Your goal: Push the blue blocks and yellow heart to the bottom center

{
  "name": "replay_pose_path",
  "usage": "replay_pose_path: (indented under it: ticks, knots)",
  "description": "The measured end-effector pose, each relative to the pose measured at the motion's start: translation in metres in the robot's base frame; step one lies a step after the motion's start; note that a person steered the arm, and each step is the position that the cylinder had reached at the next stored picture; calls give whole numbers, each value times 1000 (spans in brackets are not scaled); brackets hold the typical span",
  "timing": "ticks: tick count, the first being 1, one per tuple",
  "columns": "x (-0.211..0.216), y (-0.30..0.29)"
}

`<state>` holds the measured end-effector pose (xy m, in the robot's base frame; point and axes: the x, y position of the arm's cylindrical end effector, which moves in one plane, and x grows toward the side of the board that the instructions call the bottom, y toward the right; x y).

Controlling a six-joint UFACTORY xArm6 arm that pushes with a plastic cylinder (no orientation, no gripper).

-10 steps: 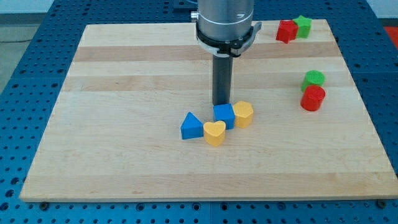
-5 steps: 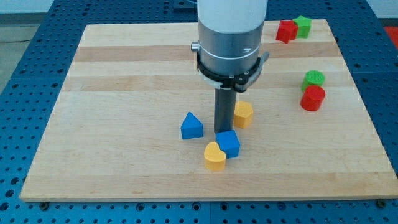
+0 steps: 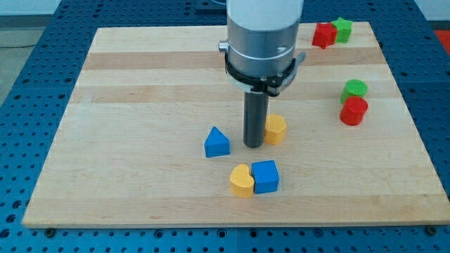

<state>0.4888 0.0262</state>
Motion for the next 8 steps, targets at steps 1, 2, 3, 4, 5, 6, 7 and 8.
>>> replay_pose_path:
  ticks: [1,2,3,4,5,6,7,8]
  knots:
    - [-24,-20]
    - [-55,-63]
    - [-50,-106]
    - [-29,-111]
    - [-13,-107]
    - [6,-87]
    - [23,-68]
    - [30,-56]
